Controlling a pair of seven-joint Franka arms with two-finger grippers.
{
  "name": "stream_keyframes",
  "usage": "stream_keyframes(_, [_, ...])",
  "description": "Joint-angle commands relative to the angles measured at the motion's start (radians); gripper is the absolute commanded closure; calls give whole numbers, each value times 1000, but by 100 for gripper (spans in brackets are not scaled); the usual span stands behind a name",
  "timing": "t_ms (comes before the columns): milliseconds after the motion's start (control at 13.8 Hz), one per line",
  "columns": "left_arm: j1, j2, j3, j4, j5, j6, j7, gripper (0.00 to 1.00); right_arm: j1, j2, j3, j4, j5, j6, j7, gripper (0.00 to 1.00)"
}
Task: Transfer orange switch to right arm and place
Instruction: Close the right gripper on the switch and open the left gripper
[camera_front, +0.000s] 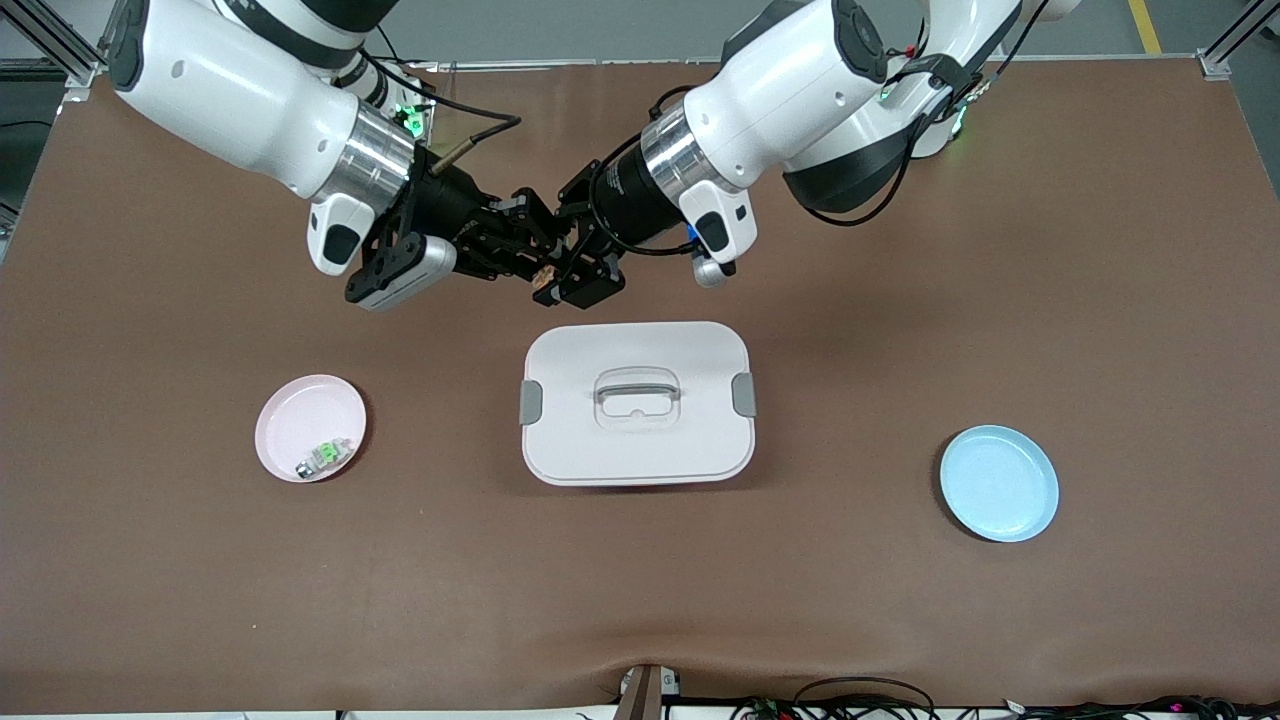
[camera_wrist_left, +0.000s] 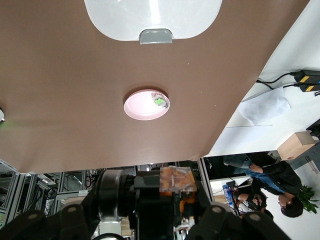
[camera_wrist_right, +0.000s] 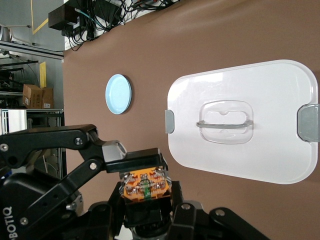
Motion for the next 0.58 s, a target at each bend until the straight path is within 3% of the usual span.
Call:
stream_keyframes(0, [-5, -17, 2, 3, 34, 9, -16, 69, 12, 9, -7, 2, -8, -5, 23, 100])
stream_keyframes(73, [-3, -17, 2, 3, 37, 9, -16, 59, 12, 9, -7, 2, -8, -5, 23, 100])
stream_keyframes(145, [-3, -17, 2, 3, 37, 9, -14, 38, 12, 9, -7, 4, -8, -4, 23, 100])
stream_keyframes(363, [0, -21, 1, 11, 64, 12, -14, 0, 18, 9, -7, 4, -8, -5, 23, 100])
stream_keyframes(508, [4, -33, 1, 12, 63, 12, -13, 0, 18, 9, -7, 4, -10, -9, 17, 100])
